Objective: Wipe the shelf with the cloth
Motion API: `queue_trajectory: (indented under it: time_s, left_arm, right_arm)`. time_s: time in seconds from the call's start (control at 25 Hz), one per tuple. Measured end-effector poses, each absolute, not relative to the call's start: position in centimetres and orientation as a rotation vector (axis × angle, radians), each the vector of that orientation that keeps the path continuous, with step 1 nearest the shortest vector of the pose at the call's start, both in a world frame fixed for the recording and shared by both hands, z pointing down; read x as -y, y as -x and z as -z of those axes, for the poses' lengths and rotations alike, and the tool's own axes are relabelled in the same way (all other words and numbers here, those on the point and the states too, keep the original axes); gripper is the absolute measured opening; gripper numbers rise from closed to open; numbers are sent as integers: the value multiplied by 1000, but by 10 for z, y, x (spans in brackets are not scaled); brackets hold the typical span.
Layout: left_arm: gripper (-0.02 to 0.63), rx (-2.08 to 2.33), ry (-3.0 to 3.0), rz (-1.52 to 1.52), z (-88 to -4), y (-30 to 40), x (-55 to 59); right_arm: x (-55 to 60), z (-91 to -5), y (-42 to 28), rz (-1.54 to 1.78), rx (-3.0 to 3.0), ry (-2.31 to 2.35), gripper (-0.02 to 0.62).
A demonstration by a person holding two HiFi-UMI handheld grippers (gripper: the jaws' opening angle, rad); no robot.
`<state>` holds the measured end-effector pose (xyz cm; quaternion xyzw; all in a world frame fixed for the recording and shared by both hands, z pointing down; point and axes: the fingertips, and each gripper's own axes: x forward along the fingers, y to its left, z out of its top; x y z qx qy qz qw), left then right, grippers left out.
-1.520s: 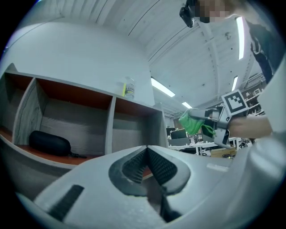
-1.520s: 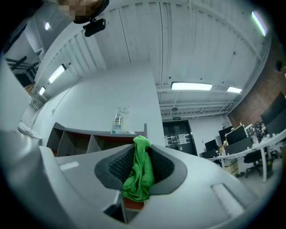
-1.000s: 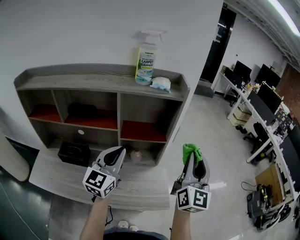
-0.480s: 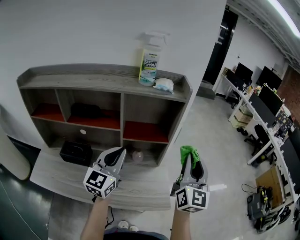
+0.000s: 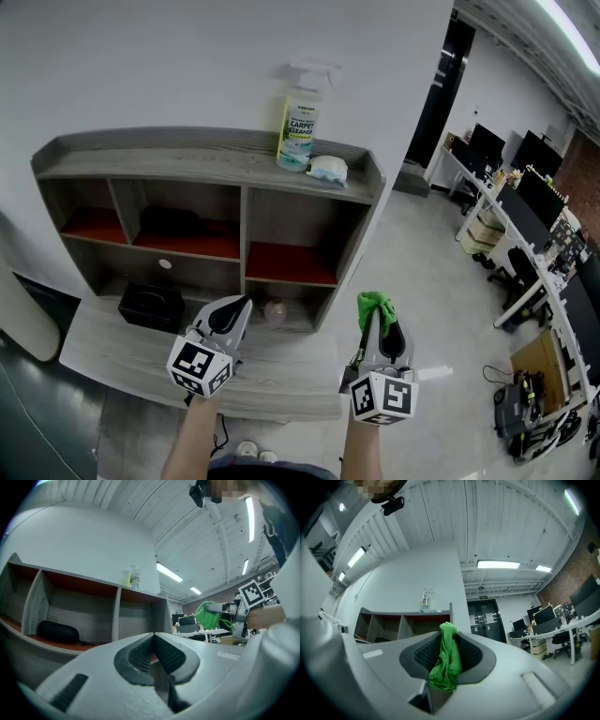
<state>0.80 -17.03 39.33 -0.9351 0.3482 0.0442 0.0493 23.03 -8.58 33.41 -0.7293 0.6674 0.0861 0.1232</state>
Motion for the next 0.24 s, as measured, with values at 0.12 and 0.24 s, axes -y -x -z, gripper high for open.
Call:
queue_trajectory:
  time_s: [0.12,0.24]
  left_arm:
    - [-2,-1060,2851,-135,-394,-8,171]
    - [-2,-1062,2852,-135,-395,-7,173]
  right_arm:
    - [87,-335,-229,-249,-1950,2126,95]
    - [89,-336,-228,-245,-1954,2126,95]
